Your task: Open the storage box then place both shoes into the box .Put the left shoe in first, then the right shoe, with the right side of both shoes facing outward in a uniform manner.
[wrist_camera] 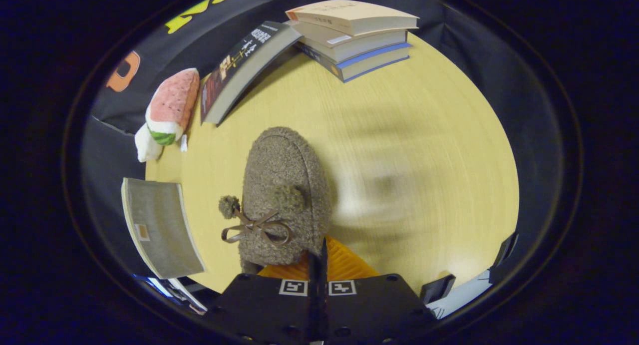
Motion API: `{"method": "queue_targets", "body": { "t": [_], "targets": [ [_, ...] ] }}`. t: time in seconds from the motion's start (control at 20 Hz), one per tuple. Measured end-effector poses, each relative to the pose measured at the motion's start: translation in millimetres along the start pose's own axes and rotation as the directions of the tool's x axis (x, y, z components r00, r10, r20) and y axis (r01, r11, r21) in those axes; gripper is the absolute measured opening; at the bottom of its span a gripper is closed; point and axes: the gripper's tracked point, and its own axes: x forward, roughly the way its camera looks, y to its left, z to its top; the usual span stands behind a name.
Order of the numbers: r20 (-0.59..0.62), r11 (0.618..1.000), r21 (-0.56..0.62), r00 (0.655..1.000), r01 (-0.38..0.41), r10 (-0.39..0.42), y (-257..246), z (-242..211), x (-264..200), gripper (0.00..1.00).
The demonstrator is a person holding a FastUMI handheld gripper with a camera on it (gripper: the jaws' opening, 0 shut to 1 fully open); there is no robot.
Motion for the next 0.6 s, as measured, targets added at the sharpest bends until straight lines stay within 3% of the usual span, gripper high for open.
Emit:
{"method": "queue_targets", "body": {
  "t": [0.2,0.6],
  "targets": [
    [0.048,0.998,-0.04,0.998,-0.047,0.049,56,-8,-49,0.01],
    [0.062,0.978,-0.152,0.986,-0.141,0.152,215,-44,-118,0.01]
  ]
}}
